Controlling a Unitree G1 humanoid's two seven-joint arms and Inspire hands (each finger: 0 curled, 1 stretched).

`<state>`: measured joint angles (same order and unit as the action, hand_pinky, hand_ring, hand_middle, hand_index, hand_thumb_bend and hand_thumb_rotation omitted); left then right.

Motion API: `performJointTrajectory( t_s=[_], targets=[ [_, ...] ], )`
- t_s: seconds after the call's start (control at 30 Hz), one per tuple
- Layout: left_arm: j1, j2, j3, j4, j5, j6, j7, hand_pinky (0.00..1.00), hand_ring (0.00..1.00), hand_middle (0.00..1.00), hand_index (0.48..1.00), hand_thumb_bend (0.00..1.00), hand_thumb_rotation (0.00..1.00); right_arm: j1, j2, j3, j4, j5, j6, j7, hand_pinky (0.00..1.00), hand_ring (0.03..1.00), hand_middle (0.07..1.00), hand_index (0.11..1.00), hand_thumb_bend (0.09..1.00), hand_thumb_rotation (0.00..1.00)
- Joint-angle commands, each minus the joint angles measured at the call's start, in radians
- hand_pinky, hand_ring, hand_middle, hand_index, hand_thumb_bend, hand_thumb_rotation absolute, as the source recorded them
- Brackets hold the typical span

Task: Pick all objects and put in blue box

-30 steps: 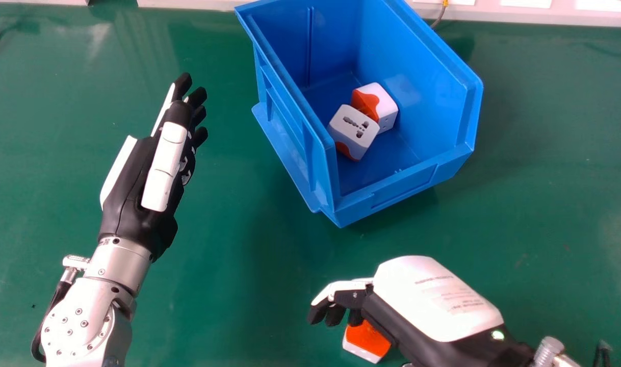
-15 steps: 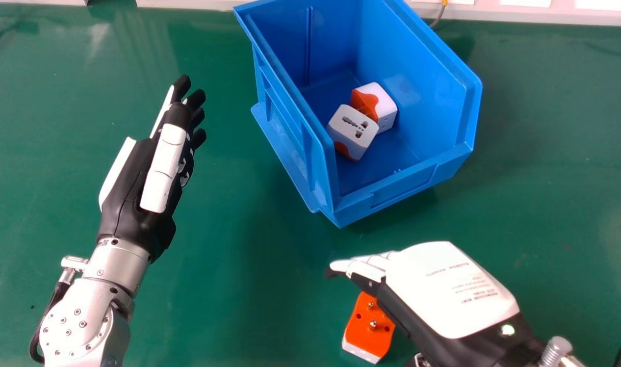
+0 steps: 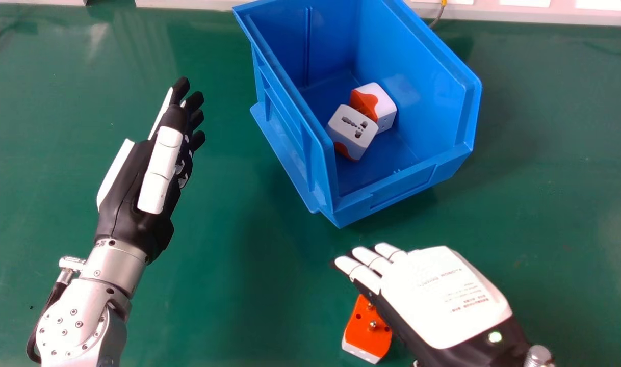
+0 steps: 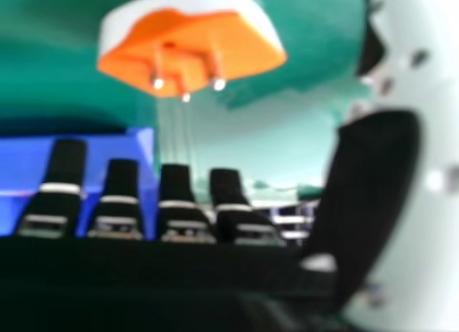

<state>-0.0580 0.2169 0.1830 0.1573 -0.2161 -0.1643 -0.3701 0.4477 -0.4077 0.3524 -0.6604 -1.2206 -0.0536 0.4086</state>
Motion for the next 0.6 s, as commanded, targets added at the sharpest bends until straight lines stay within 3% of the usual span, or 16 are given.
performJointTrajectory(
  t_s=[0.0, 0.13, 0.27, 0.57],
  targets=[
    [-0.019, 0.011, 0.006, -0.003, -0.008, -0.024, -0.005, 1.0, 1.0, 0.99, 0.999, 0.81, 0.95, -0.036, 0.005, 0.006, 0.063, 0.044, -0.013, -0.005, 0.81, 0.924, 0.933, 0.905, 0.937, 0.15],
    [-0.02, 0.012, 0.007, 0.002, -0.009, -0.026, -0.008, 1.0, 1.0, 1.0, 1.0, 0.81, 0.95, -0.081, -0.008, 0.012, 0.185, 0.09, -0.046, -0.059, 0.83, 0.94, 0.943, 0.906, 0.95, 0.14],
    [-0.02, 0.012, 0.005, -0.006, -0.01, -0.013, -0.007, 1.0, 1.0, 1.0, 1.0, 0.81, 0.95, -0.104, -0.017, 0.014, 0.246, 0.116, -0.067, -0.102, 0.83, 0.94, 0.943, 0.906, 0.95, 0.14],
    [-0.023, 0.012, 0.006, 0.009, -0.006, -0.028, -0.007, 1.0, 1.0, 1.0, 1.0, 0.82, 0.95, -0.123, -0.029, 0.032, 0.289, 0.114, -0.076, -0.158, 0.84, 0.95, 0.949, 0.909, 0.96, 0.14]
  ],
)
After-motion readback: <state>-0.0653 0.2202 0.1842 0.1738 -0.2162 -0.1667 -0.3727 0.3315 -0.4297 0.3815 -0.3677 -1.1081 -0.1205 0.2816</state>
